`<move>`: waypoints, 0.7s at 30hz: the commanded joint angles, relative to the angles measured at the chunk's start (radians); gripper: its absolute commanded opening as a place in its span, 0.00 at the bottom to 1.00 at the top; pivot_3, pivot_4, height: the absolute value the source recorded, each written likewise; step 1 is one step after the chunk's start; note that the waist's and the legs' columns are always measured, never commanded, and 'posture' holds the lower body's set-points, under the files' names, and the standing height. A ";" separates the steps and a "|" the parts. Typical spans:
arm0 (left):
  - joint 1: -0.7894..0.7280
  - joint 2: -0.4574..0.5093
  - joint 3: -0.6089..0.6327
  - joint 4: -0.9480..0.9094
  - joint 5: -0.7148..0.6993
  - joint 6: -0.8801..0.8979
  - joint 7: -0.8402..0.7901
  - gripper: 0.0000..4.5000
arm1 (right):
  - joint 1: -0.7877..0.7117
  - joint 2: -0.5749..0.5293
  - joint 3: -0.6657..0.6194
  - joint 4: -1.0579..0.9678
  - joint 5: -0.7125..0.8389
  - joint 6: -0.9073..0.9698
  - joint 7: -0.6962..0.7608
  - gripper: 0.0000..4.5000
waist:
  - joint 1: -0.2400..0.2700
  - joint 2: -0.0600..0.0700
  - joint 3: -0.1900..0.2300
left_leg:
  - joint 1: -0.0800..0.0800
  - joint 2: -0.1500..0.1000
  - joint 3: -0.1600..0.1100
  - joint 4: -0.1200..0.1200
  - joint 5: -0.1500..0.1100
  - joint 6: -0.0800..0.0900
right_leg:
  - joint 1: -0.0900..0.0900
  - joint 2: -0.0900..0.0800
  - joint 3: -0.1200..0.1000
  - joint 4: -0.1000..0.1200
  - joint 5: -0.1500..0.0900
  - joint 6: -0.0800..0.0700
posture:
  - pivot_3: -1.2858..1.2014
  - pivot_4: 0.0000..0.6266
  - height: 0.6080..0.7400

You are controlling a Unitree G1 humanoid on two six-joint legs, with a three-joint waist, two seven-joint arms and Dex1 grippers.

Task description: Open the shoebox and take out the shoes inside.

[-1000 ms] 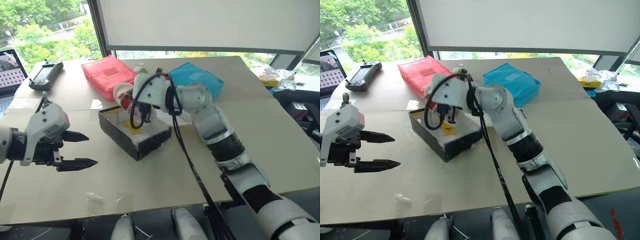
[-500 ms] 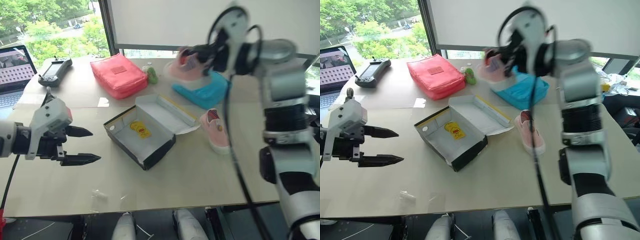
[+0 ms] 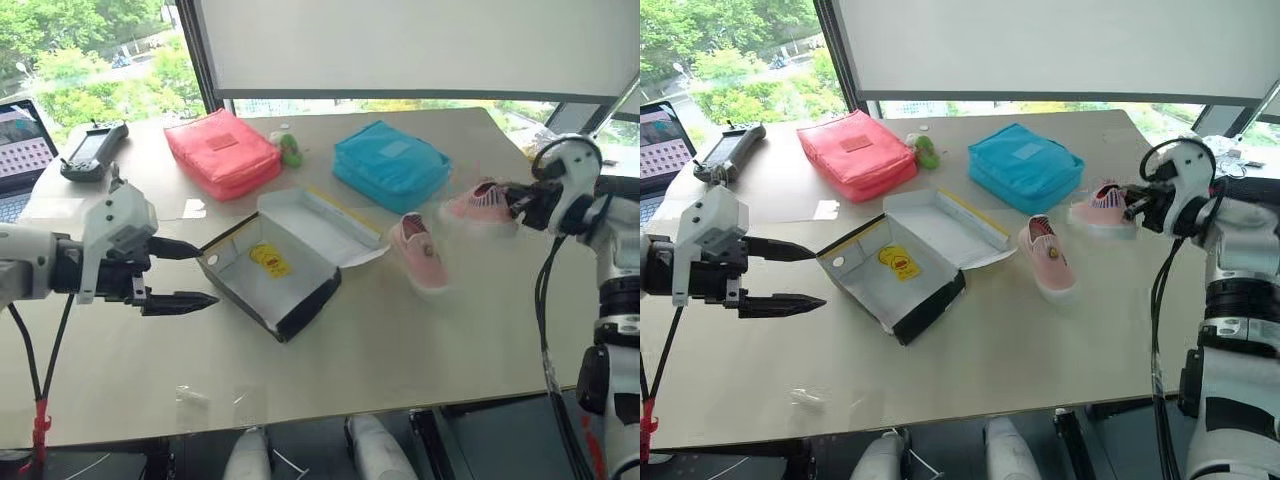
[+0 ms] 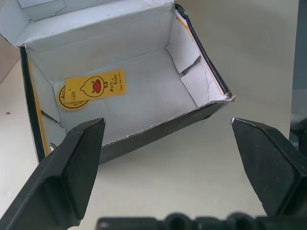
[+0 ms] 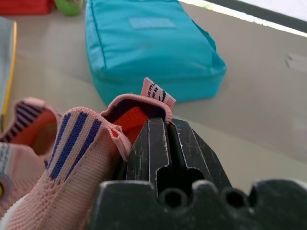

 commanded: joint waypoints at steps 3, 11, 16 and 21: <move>-0.030 -0.003 -0.004 0.020 0.025 -0.035 0.005 1.00 | 0.036 -0.052 -0.022 0.071 -0.003 -0.088 -0.001 0.28 | -0.002 0.000 0.000 | 0.000 -0.001 0.000 0.001 0.000 0.000 | 0.001 0.000 0.001 0.000 0.000 0.001 | 0.52 0.24 1.00; -0.025 -0.026 -0.003 0.024 0.030 -0.030 0.029 1.00 | 0.054 -0.213 -0.083 0.110 0.050 -0.051 0.100 0.87 | -0.001 0.001 0.001 | 0.000 -0.001 0.001 0.001 0.000 0.000 | 0.001 0.000 0.001 0.000 0.001 0.001 | 0.52 0.24 1.00; 0.034 -0.079 0.065 0.035 0.023 -0.012 0.098 1.00 | 0.054 -0.242 -0.197 0.154 0.132 -0.051 0.040 0.98 | -0.002 0.001 0.001 | 0.003 -0.001 0.000 0.001 0.000 0.000 | 0.002 0.000 0.001 0.000 0.001 0.001 | 0.52 0.24 1.00; 0.040 -0.382 0.323 0.239 0.013 -0.178 0.359 1.00 | 0.146 -0.055 -0.365 0.084 0.170 -0.327 -0.355 0.98 | -0.010 0.000 0.001 | 0.020 -0.001 0.000 0.000 0.000 0.000 | 0.020 0.000 0.001 -0.003 -0.003 -0.006 | 0.52 0.24 1.00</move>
